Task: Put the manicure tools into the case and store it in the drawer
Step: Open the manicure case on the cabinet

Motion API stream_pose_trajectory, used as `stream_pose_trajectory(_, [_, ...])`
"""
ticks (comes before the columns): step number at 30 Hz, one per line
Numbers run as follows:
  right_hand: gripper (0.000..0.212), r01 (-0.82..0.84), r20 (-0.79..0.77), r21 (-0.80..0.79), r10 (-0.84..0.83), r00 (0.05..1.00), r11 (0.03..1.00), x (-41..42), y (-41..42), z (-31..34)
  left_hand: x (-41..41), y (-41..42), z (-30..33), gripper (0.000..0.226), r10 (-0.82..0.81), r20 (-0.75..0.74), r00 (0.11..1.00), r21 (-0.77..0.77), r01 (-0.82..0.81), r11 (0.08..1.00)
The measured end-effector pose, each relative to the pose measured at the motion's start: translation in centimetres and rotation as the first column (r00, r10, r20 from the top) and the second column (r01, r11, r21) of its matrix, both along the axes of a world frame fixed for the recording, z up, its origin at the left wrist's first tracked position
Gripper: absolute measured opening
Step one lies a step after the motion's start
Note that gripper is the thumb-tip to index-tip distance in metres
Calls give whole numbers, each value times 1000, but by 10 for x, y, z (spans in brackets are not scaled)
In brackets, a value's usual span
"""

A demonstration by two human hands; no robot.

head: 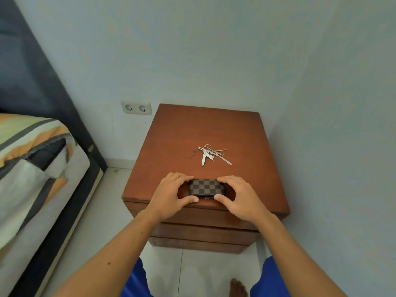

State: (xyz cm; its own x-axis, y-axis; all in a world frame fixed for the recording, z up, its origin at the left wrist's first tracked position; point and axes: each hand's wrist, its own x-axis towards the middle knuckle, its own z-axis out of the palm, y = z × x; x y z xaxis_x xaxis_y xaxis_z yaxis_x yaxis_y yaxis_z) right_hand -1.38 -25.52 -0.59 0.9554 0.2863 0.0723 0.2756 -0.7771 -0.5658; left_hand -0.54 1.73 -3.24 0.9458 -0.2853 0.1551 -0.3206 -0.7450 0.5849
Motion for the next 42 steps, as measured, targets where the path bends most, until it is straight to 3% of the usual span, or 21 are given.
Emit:
stream_pose_trajectory(7, [23,163,-10,176,-164,986,971,36,7,11,4,1,-10,79,65,-79,995,-180,-78,980])
stream_pose_trajectory(9, [20,220,-15,159,-220,975,962,50,12,8,5,2,-12,83,67,-86,994,-195,-83,977])
stream_pose_trajectory(17, [33,299,-48,212,-296,954,930,69,19,-14,10,1,-9,81,48,-106,993,-136,-62,989])
stream_pose_trajectory(23, [27,267,-47,230,-263,964,936,66,15,-14,0,-1,-2,85,49,-97,994,-134,-62,989])
stream_pose_trajectory(30, [30,172,-79,239,-157,984,956,59,26,-10,-40,-21,-24,82,103,109,989,-149,-86,985])
stream_pose_trajectory(35, [29,135,-87,235,-118,989,963,65,33,-6,-34,-20,-21,56,-6,282,959,-5,7,1000])
stream_pose_trajectory(42, [22,68,-109,231,-44,993,970,83,30,-10,-12,-6,-19,43,-43,324,945,29,36,999])
